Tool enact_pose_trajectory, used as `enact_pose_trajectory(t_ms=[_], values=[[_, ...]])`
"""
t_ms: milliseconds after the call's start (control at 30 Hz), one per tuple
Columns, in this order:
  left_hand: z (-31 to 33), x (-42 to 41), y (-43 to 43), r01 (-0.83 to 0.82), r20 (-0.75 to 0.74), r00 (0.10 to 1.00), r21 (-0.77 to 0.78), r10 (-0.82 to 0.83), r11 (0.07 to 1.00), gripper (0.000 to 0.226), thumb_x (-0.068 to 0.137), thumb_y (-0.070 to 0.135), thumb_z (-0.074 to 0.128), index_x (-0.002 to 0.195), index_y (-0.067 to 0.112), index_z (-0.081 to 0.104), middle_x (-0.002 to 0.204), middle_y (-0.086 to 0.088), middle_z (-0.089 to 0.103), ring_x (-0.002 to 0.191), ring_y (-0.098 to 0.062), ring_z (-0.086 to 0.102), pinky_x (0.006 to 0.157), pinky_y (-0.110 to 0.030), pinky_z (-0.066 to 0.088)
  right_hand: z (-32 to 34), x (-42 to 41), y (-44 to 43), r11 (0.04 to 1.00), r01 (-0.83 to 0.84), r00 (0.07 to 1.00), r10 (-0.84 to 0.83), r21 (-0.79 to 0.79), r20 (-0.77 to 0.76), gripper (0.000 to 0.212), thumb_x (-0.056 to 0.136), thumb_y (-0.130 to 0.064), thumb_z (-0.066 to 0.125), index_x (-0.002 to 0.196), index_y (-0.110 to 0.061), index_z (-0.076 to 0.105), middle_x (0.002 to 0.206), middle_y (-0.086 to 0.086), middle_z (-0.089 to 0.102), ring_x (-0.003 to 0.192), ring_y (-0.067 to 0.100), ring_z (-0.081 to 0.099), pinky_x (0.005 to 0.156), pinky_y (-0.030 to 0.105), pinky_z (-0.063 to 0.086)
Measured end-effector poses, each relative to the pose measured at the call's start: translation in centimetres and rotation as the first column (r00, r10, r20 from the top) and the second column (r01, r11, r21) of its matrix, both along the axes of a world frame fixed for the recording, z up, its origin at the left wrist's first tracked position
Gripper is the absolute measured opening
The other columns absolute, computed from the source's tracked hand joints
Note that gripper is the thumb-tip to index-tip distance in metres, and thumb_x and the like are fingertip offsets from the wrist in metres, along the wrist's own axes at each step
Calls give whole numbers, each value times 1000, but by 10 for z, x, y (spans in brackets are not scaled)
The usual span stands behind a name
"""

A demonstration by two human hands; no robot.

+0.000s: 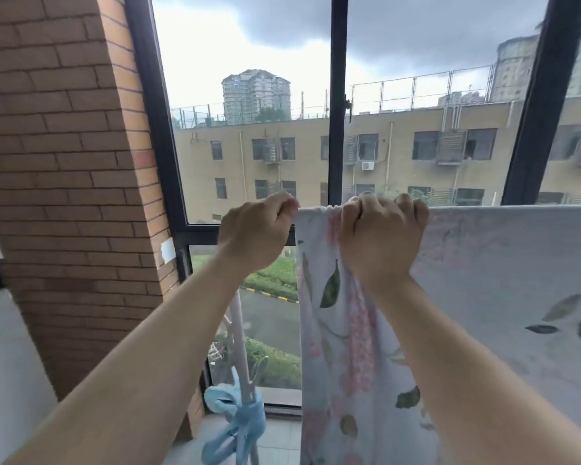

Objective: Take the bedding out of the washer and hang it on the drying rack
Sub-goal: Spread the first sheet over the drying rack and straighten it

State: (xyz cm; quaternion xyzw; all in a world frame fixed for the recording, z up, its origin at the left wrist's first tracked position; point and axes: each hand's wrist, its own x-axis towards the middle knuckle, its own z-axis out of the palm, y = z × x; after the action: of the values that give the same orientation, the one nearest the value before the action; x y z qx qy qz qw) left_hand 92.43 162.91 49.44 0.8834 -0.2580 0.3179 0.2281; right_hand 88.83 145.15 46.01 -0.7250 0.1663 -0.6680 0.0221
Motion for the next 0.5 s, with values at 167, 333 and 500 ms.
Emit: enact_pose_trajectory(t_ms=[167,333,500], values=[[-3,2,12,61,31,998,37,-63,997,45,103,57,29,104,29,64,95,6,69,78,-18,52,68,-32,31,2,7,45,1000,-12,996,12,-7,-89,34,94,-25,48,64,-15,62,62,4,62,70,30,53,84,43,40],[-8,5,20,96,68,993,-63,-92,993,45,103,58,33,110,32,69,101,7,72,87,-20,61,69,-29,31,0,-2,54,998,-60,978,55,-21,-201,44,100,-35,38,76,-16,69,75,4,69,82,31,56,93,44,38],[-6,2,12,115,18,993,-177,-114,977,40,106,49,36,115,31,71,94,5,74,81,-16,54,71,-28,31,3,-18,47,996,-85,942,78,-6,-328,48,105,-42,31,87,-14,67,89,5,70,94,31,57,100,44,34]])
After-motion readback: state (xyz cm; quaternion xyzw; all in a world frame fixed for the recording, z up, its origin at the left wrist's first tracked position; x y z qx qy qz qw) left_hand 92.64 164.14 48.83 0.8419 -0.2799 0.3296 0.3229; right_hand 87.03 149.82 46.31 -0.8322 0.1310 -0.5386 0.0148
